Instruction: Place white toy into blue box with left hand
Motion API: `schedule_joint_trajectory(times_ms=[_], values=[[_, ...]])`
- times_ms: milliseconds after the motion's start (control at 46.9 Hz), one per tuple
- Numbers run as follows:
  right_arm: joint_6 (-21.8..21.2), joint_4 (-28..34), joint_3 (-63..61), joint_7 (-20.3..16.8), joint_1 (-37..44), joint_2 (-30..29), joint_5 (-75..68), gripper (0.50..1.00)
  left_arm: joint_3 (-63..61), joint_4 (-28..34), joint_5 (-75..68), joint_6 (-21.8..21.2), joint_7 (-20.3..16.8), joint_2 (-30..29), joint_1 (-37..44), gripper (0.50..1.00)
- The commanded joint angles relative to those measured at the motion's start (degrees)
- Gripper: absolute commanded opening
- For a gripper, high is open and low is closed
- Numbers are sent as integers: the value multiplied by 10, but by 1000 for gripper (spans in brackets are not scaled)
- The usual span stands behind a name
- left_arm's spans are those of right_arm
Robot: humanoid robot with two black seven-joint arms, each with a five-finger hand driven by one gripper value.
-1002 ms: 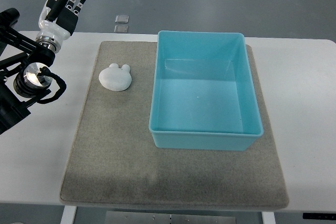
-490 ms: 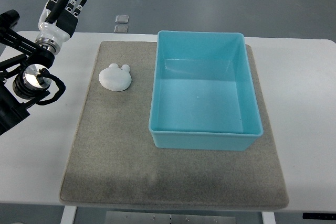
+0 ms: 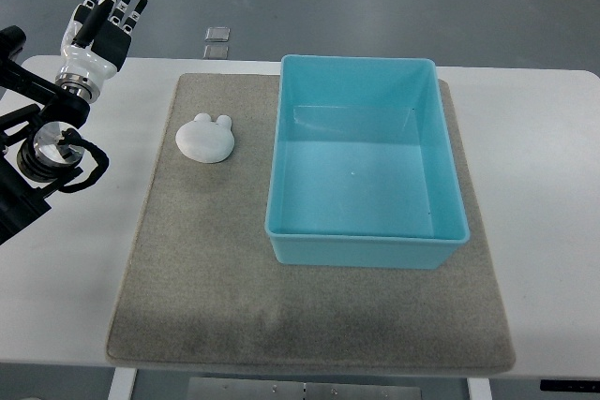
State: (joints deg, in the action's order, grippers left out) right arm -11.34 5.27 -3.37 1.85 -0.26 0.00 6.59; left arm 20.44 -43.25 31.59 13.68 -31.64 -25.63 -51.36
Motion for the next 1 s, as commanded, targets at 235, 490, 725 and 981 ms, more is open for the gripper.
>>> schedule_joint_trajectory(times_ms=[235, 490, 725, 981], values=[[0, 0, 0, 0, 0, 0, 0, 936, -17, 9, -11, -1, 0, 0, -3, 994], [0, 0, 0, 0, 0, 0, 0, 936, -16, 24, -66, 6, 0, 4, -3, 994], [0, 0, 0, 0, 0, 0, 0, 936, -15, 25, -65, 6, 0, 9, -1, 994], [0, 0, -1, 0, 0, 0, 0, 936, -16, 25, -66, 7, -1, 8, -1, 994]])
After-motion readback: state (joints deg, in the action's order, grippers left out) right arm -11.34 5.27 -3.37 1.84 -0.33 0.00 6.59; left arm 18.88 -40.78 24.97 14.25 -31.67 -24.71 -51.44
